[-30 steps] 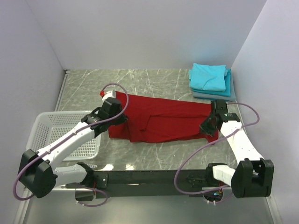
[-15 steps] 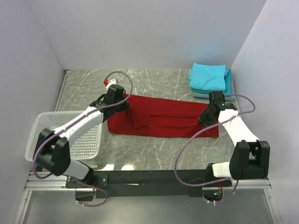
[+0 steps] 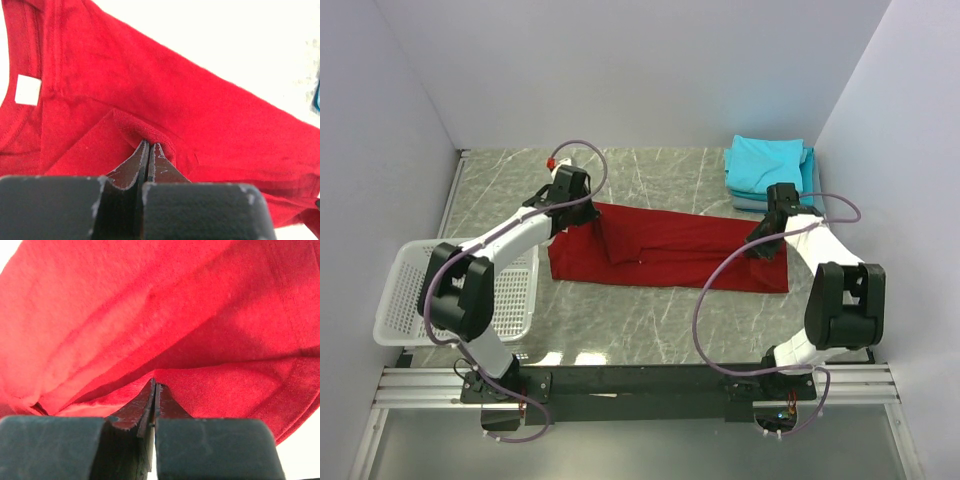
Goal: Fold and stack the t-shirts
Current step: Fold the tshirt
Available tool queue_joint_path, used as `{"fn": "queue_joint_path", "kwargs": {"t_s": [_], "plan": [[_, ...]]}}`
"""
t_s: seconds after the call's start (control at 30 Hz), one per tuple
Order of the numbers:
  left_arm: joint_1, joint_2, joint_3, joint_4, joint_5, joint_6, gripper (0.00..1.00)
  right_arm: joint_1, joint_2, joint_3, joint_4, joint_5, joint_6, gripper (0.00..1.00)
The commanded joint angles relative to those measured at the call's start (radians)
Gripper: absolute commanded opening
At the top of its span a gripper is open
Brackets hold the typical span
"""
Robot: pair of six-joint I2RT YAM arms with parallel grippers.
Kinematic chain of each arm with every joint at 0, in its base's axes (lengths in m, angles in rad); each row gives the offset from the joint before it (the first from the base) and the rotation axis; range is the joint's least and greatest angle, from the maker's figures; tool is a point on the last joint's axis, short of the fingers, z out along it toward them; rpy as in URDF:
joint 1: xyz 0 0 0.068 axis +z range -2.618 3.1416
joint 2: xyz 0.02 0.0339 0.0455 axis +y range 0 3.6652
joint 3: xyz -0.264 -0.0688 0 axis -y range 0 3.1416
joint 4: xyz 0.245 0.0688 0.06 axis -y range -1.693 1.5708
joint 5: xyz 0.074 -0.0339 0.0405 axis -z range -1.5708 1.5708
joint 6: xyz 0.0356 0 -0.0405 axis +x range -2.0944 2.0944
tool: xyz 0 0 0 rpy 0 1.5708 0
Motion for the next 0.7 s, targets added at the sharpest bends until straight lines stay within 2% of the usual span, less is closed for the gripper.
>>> {"fn": "queue_joint_path", "kwargs": {"t_s": [0.0,0.17,0.27,0.3,0.33,0.4,0.47,0.5,0.6,0.67], "plan": [[0.022,0.030,0.060,0.061,0.026,0.021,0.00,-0.016,0.031,0.077,0.027,0.033,-0.026,0.03],[0.039,0.150,0.162,0.030,0.043,0.027,0.01,-0.019,0.145,0.158,-0.032,0.086,-0.083,0.15],[0.065,0.220,0.227,0.006,0.078,0.018,0.29,-0.019,0.198,0.193,-0.028,0.149,-0.111,0.33],[0.077,0.245,0.247,-0.003,0.085,0.021,0.55,-0.019,0.217,0.215,-0.017,0.166,-0.138,0.47],[0.082,0.254,0.264,-0.011,0.085,0.022,0.70,-0.020,0.228,0.236,-0.034,0.189,-0.146,0.55],[0.093,0.268,0.311,-0.054,0.098,0.027,0.88,-0.017,0.226,0.270,-0.065,0.264,-0.155,0.59],[0.094,0.254,0.310,-0.065,0.105,0.024,0.92,-0.016,0.196,0.266,-0.068,0.310,-0.169,0.59],[0.094,0.227,0.298,-0.063,0.112,0.025,0.98,-0.014,0.142,0.243,-0.068,0.327,-0.178,0.60],[0.093,0.152,0.197,-0.030,0.140,0.005,0.99,0.001,0.026,0.186,-0.062,0.371,-0.192,0.60],[0.091,0.109,0.096,0.001,0.184,-0.021,0.99,0.007,-0.021,0.155,-0.056,0.324,-0.215,0.61]]}}
